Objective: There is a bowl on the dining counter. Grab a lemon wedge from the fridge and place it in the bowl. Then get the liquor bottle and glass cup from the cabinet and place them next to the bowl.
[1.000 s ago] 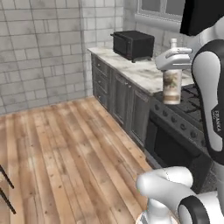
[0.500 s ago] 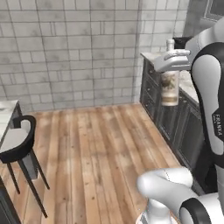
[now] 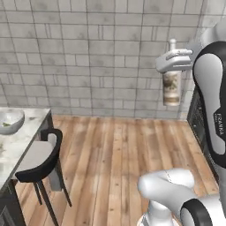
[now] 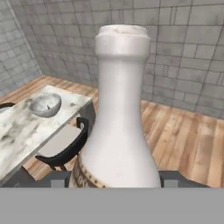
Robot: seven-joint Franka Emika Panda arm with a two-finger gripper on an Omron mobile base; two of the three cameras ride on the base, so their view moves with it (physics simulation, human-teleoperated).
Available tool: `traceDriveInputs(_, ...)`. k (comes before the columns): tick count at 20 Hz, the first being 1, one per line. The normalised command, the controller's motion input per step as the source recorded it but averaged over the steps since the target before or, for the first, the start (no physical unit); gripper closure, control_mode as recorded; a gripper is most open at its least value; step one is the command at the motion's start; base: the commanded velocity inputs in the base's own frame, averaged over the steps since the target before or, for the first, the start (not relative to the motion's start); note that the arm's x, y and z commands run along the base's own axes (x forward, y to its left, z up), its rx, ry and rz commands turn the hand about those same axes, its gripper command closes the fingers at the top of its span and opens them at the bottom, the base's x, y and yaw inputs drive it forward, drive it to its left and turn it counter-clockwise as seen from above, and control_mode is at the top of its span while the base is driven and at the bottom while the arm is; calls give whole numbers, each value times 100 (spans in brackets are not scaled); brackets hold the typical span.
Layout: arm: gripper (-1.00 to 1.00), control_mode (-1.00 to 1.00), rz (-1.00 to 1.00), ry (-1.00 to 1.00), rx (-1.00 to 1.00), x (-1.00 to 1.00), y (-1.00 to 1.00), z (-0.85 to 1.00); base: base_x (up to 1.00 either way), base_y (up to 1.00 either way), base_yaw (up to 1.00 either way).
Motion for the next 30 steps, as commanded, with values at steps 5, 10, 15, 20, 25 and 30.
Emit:
traceDriveInputs(5,100,100,0,0,0,0,0,0,100,2,67)
traceDriveInputs(10,100,100,0,0,0,0,0,0,100,0,75)
traceDriveInputs(15,100,100,0,0,0,0,0,0,86,0,82)
traceDriveInputs(20,100,100,0,0,0,0,0,0,84,0,85)
traceDriveInputs(25,100,100,0,0,0,0,0,0,98,-13,65)
traceDriveInputs(30,100,100,0,0,0,0,0,0,97,-32,31)
